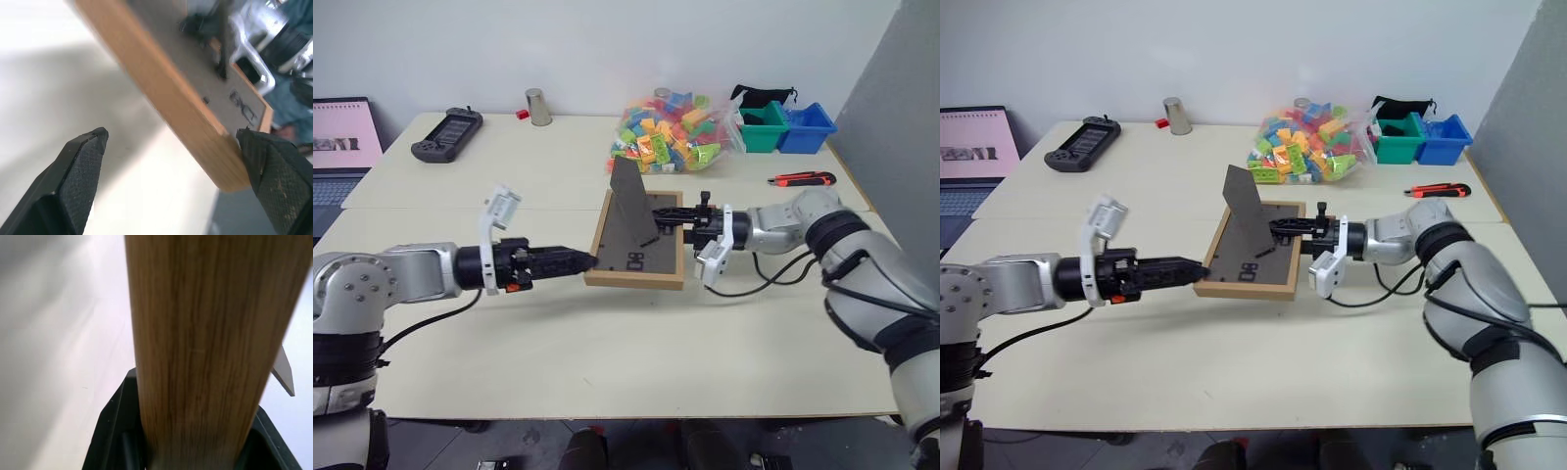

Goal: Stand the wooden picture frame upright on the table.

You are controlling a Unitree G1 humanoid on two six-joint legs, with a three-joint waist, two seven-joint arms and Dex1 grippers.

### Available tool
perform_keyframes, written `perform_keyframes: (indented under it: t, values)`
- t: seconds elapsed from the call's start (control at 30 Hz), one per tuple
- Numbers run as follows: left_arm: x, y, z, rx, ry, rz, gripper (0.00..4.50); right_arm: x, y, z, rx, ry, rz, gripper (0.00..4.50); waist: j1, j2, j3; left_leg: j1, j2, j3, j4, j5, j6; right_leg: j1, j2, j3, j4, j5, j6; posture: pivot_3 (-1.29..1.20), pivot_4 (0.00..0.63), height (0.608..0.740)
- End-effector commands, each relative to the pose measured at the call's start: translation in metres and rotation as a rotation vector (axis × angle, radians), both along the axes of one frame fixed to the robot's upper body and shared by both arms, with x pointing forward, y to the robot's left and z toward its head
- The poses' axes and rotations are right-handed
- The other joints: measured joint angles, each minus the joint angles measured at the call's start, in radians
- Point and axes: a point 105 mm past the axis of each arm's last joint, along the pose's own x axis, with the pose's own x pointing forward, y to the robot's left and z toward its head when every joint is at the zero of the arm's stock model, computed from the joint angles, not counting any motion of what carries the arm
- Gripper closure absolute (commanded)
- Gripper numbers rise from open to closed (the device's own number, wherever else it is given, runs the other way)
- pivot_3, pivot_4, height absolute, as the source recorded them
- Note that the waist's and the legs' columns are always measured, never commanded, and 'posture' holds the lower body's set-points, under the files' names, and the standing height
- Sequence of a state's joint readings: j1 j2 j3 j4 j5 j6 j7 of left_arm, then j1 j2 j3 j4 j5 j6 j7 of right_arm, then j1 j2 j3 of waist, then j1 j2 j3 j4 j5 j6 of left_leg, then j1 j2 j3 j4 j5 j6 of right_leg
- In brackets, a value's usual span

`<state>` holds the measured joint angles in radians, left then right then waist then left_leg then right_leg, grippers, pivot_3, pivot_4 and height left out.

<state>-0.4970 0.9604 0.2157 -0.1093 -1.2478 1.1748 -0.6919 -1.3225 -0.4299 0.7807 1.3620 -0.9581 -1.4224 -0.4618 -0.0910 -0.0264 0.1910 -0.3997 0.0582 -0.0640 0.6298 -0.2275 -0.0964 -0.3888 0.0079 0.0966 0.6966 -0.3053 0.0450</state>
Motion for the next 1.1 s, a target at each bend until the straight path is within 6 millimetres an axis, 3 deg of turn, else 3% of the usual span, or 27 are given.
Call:
perform_keyframes:
  t: [0.03,0.23,0.33,0.43,0.57,0.67,0.83,1.1]
  values:
    - [-0.003,0.014,0.027,0.070,-0.228,0.076,0.00,0.022,0.003,0.013,0.150,0.164,-0.151,3.20,0.000,0.000,0.000,0.000,0.001,0.000,0.000,0.000,0.000,0.000,0.000,0.000,0.000,0.000,0.000,0.00,0.150,0.740]
    - [-0.015,0.032,0.035,0.143,-0.358,0.174,0.00,0.047,0.013,0.009,0.284,0.612,-0.247,3.20,0.001,0.000,0.000,0.001,0.003,0.001,0.000,0.000,0.000,0.001,0.001,-0.002,0.001,0.000,0.000,0.00,0.150,0.740]
    - [-0.019,0.039,0.040,0.143,-0.383,0.217,0.00,0.049,0.022,0.009,0.323,0.807,-0.210,3.20,0.004,0.001,0.001,0.001,0.004,0.000,0.000,0.000,0.000,0.001,0.001,-0.003,0.001,0.000,0.000,0.00,0.150,0.740]
    - [-0.025,0.038,0.031,0.168,-0.394,0.243,0.00,0.051,0.040,0.008,0.393,1.058,-0.160,3.20,0.003,0.001,0.001,0.001,0.004,0.000,0.000,0.000,0.000,0.001,0.002,-0.003,0.001,0.000,0.000,0.00,0.150,0.740]
    - [-0.026,0.037,0.027,0.102,-0.407,0.335,0.00,0.048,0.060,0.007,0.466,1.243,-0.100,3.20,0.005,0.001,0.001,0.001,0.004,0.000,-0.001,0.000,0.000,0.000,0.002,-0.003,0.001,0.000,0.000,0.00,0.150,0.740]
    - [-0.029,0.033,0.022,0.107,-0.406,0.348,0.00,0.045,0.068,0.005,0.487,1.324,-0.074,3.20,0.005,0.001,0.001,0.000,0.004,0.001,0.000,0.000,0.000,0.000,0.002,-0.002,0.000,0.000,0.000,0.00,0.150,0.740]
    - [-0.036,0.028,0.006,0.095,-0.364,0.376,0.00,0.039,0.084,-0.023,0.501,1.513,-0.087,3.20,0.007,0.001,0.001,0.000,0.004,0.001,0.000,0.000,0.000,0.000,0.002,-0.002,0.000,0.000,0.000,0.00,0.150,0.740]
    - [-0.038,0.035,0.007,0.109,-0.366,0.418,0.00,0.041,0.082,-0.035,0.488,1.522,-0.147,3.20,0.008,0.001,0.001,0.000,0.004,0.001,0.000,0.000,0.000,-0.001,0.003,-0.002,0.000,0.000,0.000,0.00,0.150,0.740]
